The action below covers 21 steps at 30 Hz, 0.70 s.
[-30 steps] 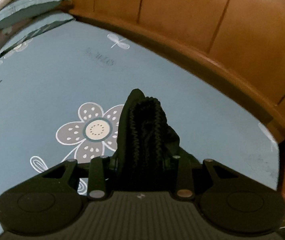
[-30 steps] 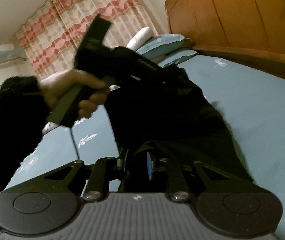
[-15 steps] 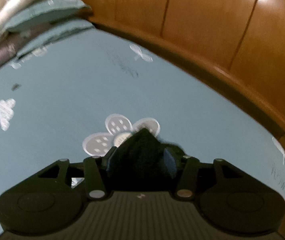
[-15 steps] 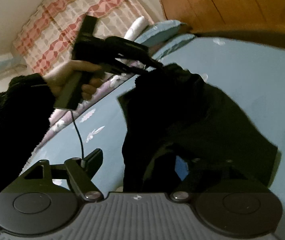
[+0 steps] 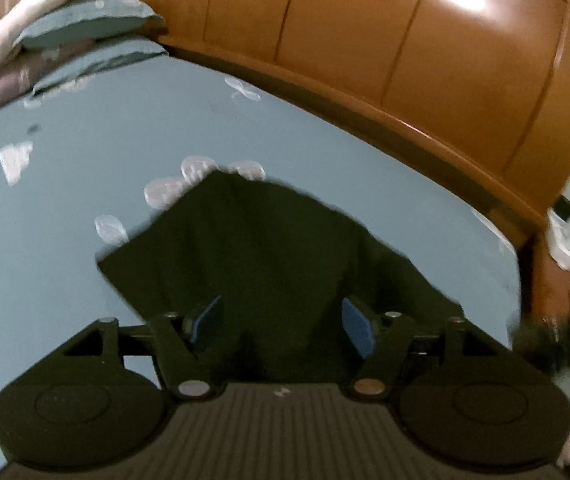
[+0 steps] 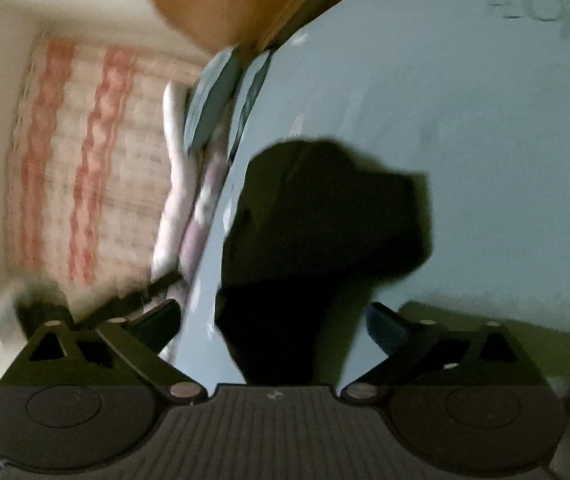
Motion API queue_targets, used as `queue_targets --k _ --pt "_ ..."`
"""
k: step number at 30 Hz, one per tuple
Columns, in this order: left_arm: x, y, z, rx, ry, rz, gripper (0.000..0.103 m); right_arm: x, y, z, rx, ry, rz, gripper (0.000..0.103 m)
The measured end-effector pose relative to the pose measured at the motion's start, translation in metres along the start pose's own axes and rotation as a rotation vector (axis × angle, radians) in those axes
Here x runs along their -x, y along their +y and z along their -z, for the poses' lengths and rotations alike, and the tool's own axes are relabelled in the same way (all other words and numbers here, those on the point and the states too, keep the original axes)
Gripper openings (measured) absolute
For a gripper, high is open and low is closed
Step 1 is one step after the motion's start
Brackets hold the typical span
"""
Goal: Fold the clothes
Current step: 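Lift the folded black pants with both grippers and carry them toward the headboard, then lower the pants onto the sheet near the headboard and open both grippers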
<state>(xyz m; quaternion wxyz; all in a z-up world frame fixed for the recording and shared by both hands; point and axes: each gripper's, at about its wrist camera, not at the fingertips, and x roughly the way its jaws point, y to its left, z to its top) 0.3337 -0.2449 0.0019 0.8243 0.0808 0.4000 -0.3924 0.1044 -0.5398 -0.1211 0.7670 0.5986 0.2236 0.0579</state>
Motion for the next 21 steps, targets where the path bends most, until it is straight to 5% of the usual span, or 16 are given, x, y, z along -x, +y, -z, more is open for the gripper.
queue_targets --k 6,11,21 --pt "0.022 -0.003 0.07 0.095 -0.064 0.045 0.072 -0.019 -0.022 -0.012 -0.247 -0.025 -0.049 0.101" --pt "0.032 0.009 0.099 0.222 -0.095 0.06 0.074 -0.026 -0.021 -0.009 -0.274 -0.084 -0.023 0.099" --pt "0.054 0.014 0.121 0.24 -0.137 0.013 0.077 -0.014 -0.002 -0.024 0.028 -0.314 0.126 0.078"
